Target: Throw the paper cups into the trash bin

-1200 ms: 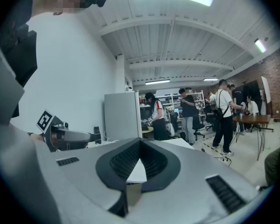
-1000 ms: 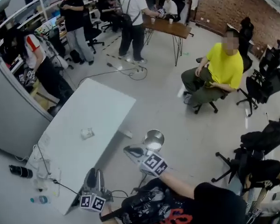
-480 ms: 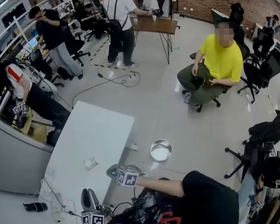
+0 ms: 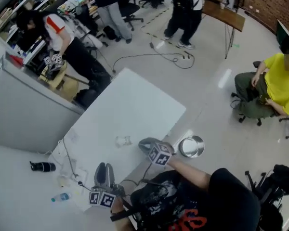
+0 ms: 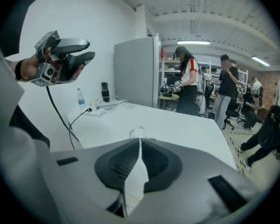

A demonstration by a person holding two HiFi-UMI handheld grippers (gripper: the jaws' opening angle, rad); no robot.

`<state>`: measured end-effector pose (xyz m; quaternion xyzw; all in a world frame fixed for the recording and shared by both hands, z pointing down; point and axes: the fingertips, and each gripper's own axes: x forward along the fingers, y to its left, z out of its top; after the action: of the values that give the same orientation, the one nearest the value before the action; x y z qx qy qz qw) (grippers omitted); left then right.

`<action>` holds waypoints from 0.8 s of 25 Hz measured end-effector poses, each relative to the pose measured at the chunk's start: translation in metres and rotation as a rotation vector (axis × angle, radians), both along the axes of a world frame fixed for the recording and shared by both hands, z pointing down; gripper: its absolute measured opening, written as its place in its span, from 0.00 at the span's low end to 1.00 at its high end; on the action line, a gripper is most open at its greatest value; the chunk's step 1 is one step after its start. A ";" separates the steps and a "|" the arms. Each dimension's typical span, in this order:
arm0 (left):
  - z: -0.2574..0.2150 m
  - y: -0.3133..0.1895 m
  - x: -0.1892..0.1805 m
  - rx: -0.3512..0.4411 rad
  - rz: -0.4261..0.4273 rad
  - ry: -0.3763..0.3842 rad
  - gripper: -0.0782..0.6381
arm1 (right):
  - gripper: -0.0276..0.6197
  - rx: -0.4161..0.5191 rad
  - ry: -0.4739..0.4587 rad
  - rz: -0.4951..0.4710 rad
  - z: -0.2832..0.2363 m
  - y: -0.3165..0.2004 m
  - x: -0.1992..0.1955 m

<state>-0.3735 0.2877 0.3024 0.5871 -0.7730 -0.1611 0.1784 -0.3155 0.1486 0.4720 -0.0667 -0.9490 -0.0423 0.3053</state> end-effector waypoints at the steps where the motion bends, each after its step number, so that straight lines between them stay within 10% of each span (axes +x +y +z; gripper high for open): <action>1: -0.001 -0.002 -0.004 0.002 -0.007 0.001 0.28 | 0.14 0.015 0.024 -0.023 0.005 -0.004 -0.006; 9: 0.002 0.059 -0.067 -0.003 -0.163 -0.016 0.28 | 0.63 0.311 0.382 -0.318 0.044 0.011 -0.127; 16: 0.007 0.084 -0.081 -0.006 -0.186 -0.005 0.28 | 0.63 0.371 0.712 -0.427 0.118 0.021 -0.162; 20: 0.008 0.076 -0.091 -0.020 -0.153 -0.014 0.28 | 0.50 0.318 0.667 -0.345 0.126 0.021 -0.156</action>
<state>-0.4646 0.3633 0.3101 0.5258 -0.8183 -0.1625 0.1660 -0.4712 0.1701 0.5976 -0.1870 -0.7545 -0.2154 0.5911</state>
